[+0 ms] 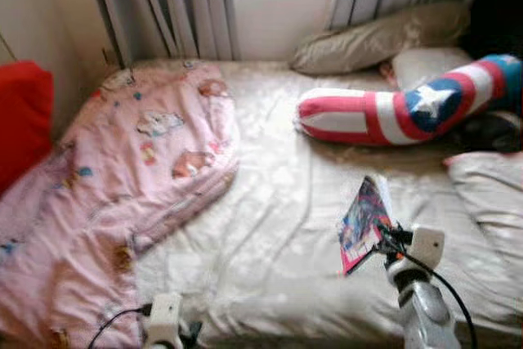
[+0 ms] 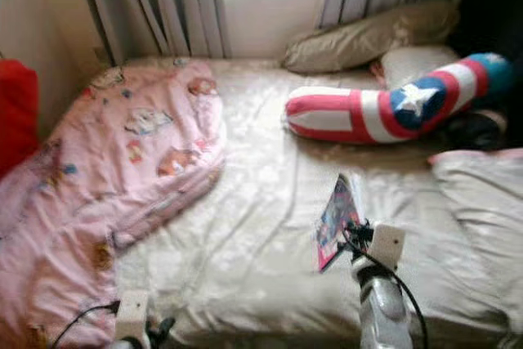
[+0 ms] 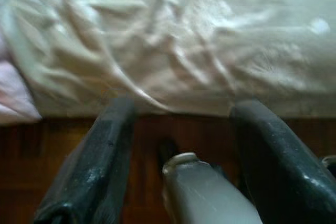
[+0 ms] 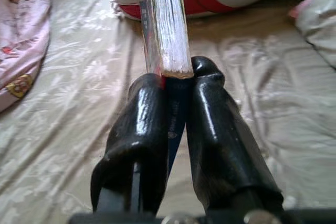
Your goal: Clean up the room
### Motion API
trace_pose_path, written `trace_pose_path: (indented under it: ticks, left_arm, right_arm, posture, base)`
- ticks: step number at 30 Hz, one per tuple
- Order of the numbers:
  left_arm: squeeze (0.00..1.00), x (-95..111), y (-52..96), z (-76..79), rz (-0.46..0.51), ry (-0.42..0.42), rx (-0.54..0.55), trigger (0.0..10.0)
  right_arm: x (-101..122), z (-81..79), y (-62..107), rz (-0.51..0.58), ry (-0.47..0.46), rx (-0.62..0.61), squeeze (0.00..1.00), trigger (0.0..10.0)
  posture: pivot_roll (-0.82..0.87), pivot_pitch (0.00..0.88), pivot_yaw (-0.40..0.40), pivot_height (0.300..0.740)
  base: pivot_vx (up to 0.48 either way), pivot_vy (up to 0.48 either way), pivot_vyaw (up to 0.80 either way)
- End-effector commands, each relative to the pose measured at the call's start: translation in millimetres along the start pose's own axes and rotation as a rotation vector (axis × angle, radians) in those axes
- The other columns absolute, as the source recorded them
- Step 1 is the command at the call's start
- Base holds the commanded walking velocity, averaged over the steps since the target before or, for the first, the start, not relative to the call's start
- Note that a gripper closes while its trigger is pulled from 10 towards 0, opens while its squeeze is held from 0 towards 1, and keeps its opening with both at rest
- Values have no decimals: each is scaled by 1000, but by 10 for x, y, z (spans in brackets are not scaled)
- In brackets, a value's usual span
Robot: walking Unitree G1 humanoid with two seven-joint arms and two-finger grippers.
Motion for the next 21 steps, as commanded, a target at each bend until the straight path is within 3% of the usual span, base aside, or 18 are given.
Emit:
trace_pose_path:
  ticks: [1,8,21]
  left_arm:
    - [0,40,-14,26,10,-2,-8,10000]
    - [0,35,-12,28,10,-2,-11,10000]
    - [0,-14,0,79,-2,19,-31,10000]
  right_arm:
    - [127,-30,-46,48,10,14,0,10000]
    - [92,-48,-37,41,8,20,0,10000]
    - [81,-39,-31,44,4,19,0,10000]
  posture:
    - [4,45,-11,740]
    - [7,46,-13,740]
    - [8,48,-15,740]
  base:
    - [0,-480,0]
    - [0,-480,0]
    - [0,0,0]
Point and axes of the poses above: a point about 5 cm out from each wrist's last joint towards the gripper, its own y axis pointing back from the gripper into the wrist, its own x axis along the axis of the wrist's last joint, z = x × y, the point moved 3 cm from there along -y, pointing out of the wrist towards the gripper, and after that the axes turned 15 degrees about -y, right-handed, at the moved point
